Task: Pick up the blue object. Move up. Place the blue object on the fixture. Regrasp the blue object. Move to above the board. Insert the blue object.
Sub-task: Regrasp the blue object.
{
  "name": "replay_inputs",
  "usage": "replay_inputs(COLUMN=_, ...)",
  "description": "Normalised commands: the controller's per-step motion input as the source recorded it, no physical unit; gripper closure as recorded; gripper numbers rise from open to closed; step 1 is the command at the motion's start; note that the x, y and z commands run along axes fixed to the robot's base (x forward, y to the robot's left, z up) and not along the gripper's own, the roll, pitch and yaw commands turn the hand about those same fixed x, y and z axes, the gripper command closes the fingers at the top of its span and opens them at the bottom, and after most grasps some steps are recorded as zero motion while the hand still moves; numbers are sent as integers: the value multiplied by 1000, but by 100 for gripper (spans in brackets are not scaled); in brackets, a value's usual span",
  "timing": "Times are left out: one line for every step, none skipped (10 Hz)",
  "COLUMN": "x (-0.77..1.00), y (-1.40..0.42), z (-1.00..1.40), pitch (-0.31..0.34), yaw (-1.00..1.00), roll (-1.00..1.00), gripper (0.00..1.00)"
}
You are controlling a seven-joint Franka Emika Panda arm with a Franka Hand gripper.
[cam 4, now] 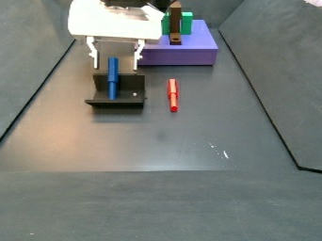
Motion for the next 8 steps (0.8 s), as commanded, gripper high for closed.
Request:
replay_inputs(x=0, y=0, z=-243, pitch=0, yaw=3, roll=0, gripper=0)
replay_inputs(x=0, y=0, z=-6, pitch=0, yaw=17, roll=0, gripper=0)
replay_inputs(x=0, y=3, z=0, pitch=6, yaw=0, roll=0, gripper=0)
replay_inputs(x=0, y=0, z=34, pitch=14, yaw=0, roll=0, gripper=0)
replay_inputs(x=0, y=0, z=37, pitch=0, yaw=-11, roll=0, gripper=0)
replay_inputs(x=0, y=0, z=20, pitch=11, yaw=0, roll=14, gripper=0)
replay_inputs(x=0, y=63, z=83, pitch=23, yaw=0, roll=0, gripper=0)
replay_inputs(x=0, y=6, z=80, pitch=0, yaw=0, roll=0, gripper=0)
